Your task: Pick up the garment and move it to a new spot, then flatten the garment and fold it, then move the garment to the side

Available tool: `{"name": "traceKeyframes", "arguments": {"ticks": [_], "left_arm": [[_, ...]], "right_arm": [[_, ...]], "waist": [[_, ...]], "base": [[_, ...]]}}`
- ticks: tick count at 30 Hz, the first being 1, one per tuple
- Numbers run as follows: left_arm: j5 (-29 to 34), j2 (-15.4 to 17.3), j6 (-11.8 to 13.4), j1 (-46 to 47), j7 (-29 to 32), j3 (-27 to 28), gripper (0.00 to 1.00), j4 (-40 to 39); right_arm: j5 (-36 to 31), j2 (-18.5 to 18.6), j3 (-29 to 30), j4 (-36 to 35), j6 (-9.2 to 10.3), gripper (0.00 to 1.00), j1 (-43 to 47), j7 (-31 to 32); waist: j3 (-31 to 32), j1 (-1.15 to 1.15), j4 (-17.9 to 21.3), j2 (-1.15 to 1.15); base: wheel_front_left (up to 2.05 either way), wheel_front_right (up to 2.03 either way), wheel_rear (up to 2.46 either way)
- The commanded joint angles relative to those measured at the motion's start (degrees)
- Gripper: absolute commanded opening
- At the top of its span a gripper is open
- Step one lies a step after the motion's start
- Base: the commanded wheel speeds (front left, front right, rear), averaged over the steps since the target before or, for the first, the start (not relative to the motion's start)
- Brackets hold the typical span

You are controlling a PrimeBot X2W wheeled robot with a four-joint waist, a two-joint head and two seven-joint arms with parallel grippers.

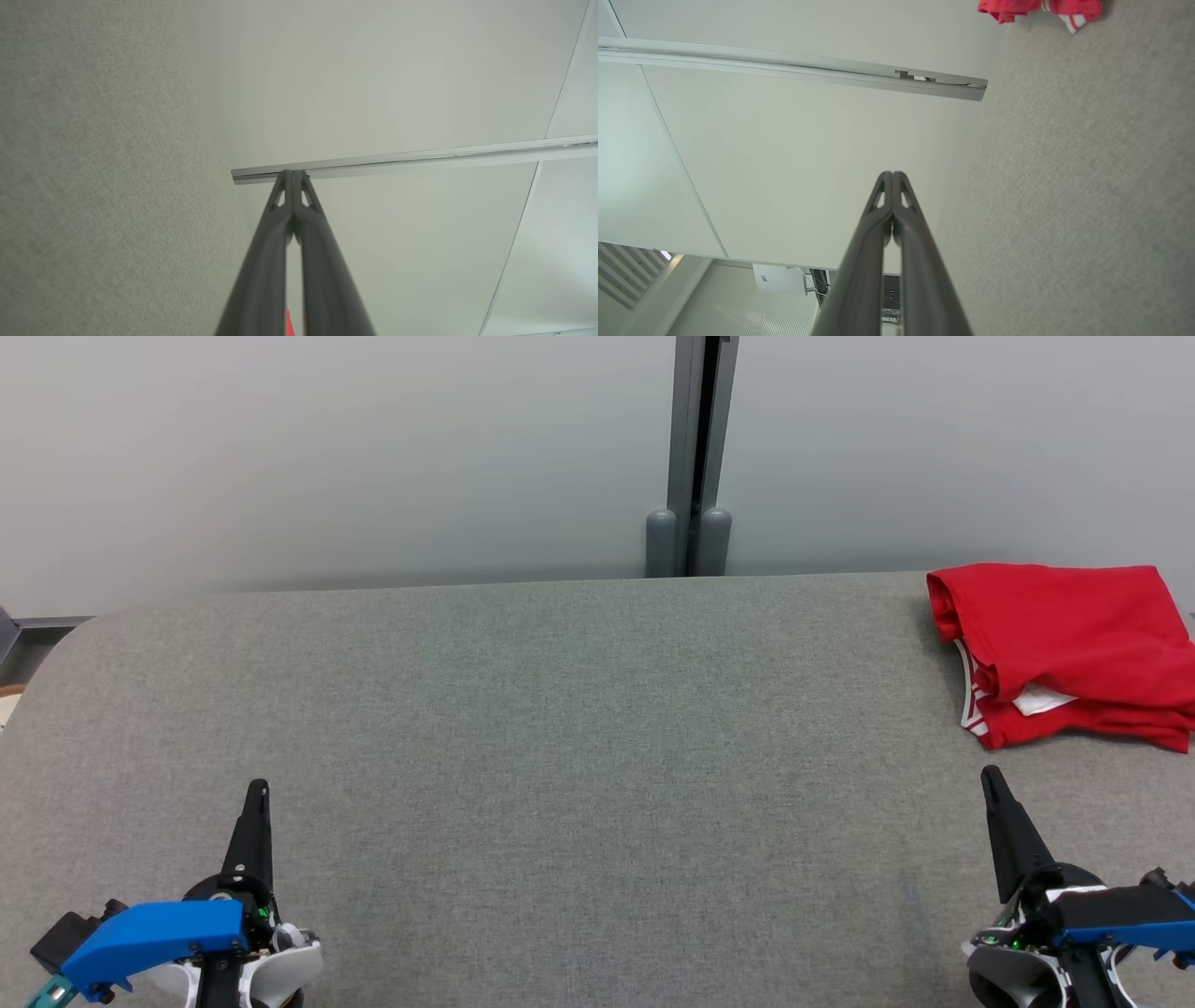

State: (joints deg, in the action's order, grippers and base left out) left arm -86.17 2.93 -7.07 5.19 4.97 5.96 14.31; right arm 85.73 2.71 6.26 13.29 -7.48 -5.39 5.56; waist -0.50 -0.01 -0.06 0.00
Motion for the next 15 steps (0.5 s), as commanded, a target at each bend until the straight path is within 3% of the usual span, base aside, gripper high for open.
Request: {"name": "traceKeyframes", "arguments": {"ticks": [1, 15], "left_arm": [[-1.0, -0.1, -0.4, 1.1, 0.4, 0.2, 0.00, -0.4], [-6.3, -0.1, -0.7, 1.4, 1.8, 0.7, 0.00, -0.4]], "right_arm": [[1.3, 0.3, 0.2, 0.0, -0.02, 0.00, -0.7, 0.4], [6.8, 0.3, 0.4, 0.9, -0.02, 0.00, -1.2, 1.1]], "waist": [[0.0, 0.01, 0.0, 0.00], [0.3, 0.01, 0.1, 0.00]], "base": [[0.00, 0.00, 0.00], [0.00, 0.00, 0.00]]}}
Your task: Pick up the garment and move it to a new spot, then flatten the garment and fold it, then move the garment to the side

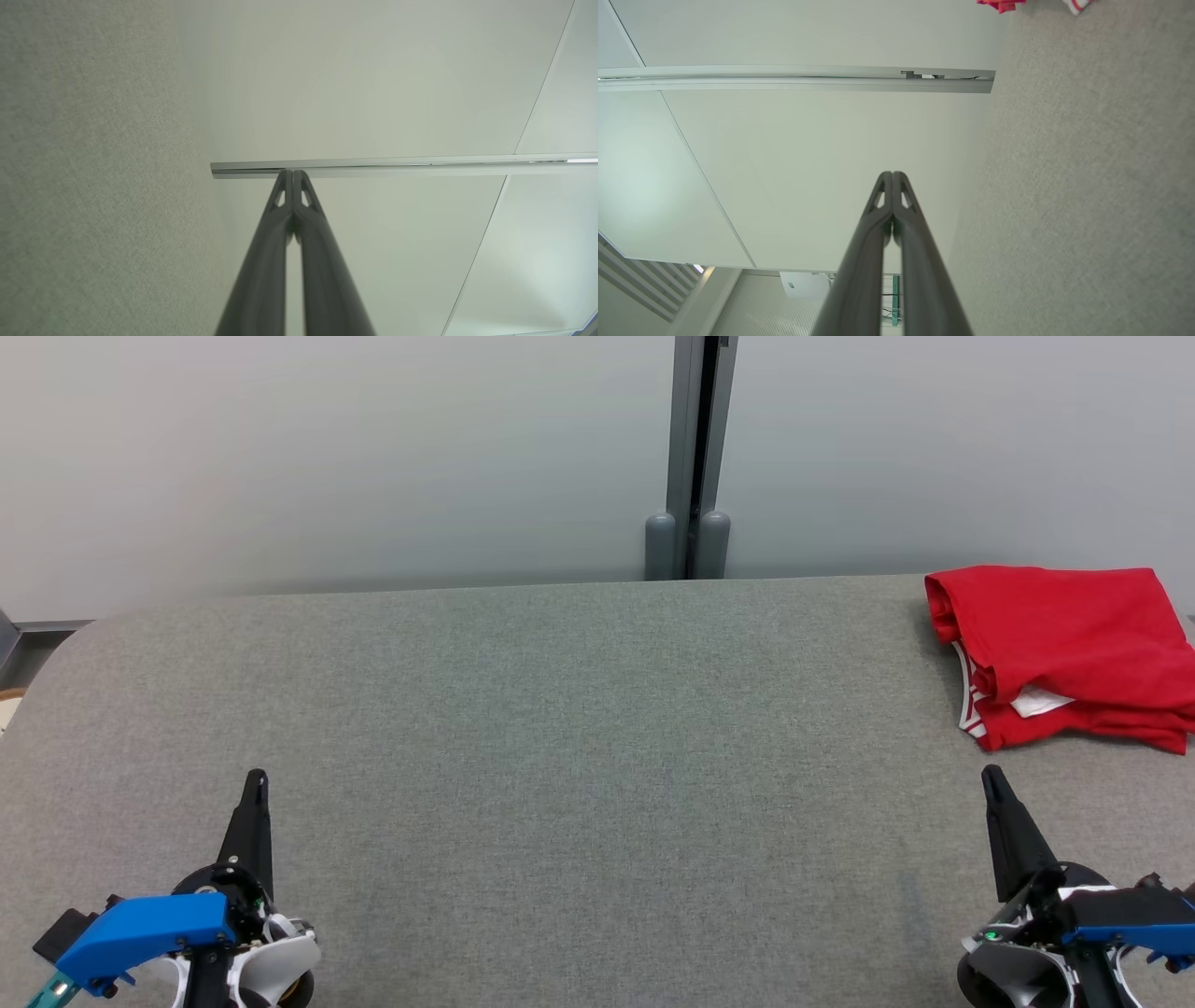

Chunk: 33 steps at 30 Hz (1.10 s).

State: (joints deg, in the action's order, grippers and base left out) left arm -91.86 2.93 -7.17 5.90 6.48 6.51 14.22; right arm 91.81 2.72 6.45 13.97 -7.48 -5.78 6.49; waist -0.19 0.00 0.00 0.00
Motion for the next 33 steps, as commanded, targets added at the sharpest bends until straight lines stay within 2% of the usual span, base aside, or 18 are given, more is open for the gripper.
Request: {"name": "traceKeyframes", "arguments": {"ticks": [1, 33], "left_arm": [[-0.7, -0.1, -0.6, 0.6, 0.3, 0.2, 0.00, -0.3], [-0.6, -0.1, -0.6, 0.6, 0.3, 0.1, 0.00, -0.3]], "right_arm": [[0.8, 0.3, 0.2, 0.2, -0.02, 0.00, -0.9, 0.2], [0.7, 0.3, 0.1, 0.2, -0.02, 0.00, -0.8, 0.1]], "waist": [[0.0, 0.00, 0.0, 0.00], [0.0, 0.00, 0.0, 0.00]], "base": [[0.00, 0.00, 0.00], [0.00, 0.00, 0.00]]}}
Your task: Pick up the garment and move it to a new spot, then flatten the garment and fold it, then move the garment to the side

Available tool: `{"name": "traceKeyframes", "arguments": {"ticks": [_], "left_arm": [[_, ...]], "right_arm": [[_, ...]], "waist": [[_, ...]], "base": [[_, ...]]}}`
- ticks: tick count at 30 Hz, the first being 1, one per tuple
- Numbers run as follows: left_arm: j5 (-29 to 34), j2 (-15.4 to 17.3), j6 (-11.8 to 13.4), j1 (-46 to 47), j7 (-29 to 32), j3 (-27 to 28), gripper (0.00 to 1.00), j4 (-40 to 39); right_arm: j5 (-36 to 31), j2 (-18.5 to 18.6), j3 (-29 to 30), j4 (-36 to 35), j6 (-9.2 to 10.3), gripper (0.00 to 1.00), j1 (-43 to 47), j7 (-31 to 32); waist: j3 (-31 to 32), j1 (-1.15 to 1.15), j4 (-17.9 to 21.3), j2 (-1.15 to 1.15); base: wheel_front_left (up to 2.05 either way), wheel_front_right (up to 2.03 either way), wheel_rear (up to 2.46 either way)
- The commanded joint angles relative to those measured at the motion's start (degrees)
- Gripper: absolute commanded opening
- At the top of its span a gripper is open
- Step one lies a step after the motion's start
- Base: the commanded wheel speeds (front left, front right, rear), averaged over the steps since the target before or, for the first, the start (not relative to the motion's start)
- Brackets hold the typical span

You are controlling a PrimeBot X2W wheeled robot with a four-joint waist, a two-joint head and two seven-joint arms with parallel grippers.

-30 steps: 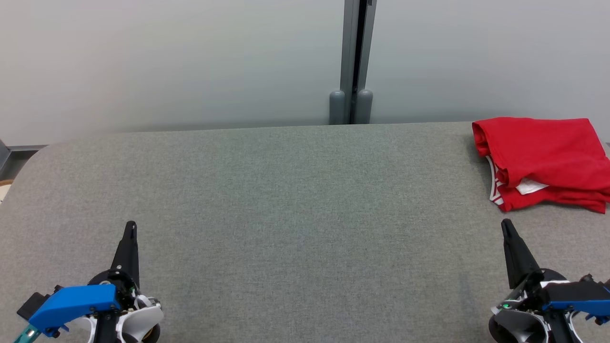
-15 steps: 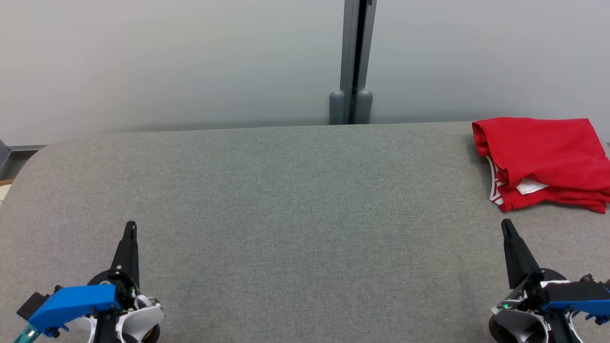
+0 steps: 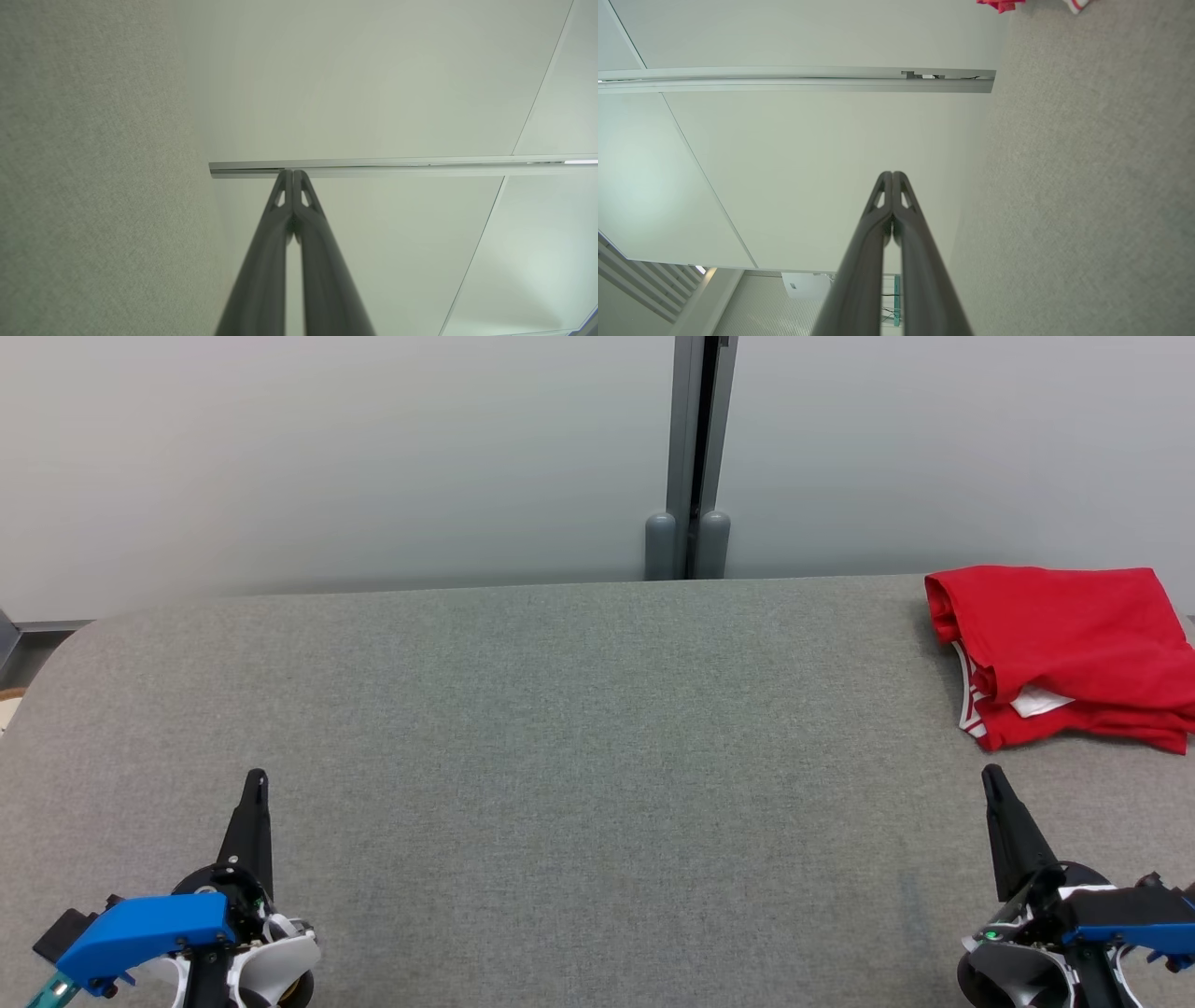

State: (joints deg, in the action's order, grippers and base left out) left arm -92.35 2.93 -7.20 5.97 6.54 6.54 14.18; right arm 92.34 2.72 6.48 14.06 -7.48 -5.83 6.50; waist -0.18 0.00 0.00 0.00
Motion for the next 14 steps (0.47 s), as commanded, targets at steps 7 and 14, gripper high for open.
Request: {"name": "traceKeyframes", "arguments": {"ticks": [7, 14], "left_arm": [[-0.1, -0.1, -0.6, 0.5, 0.2, 0.1, 0.00, -0.2], [-0.1, -0.1, -0.6, 0.5, 0.2, 0.1, 0.00, -0.2]], "right_arm": [[0.1, 0.3, 0.1, 0.1, -0.02, 0.00, -0.7, 0.1], [0.2, 0.3, 0.1, 0.1, -0.02, 0.00, -0.7, 0.1]], "waist": [[0.0, 0.00, 0.0, 0.00], [0.0, 0.00, 0.0, 0.00]], "base": [[0.00, 0.00, 0.00], [0.00, 0.00, 0.00]]}}
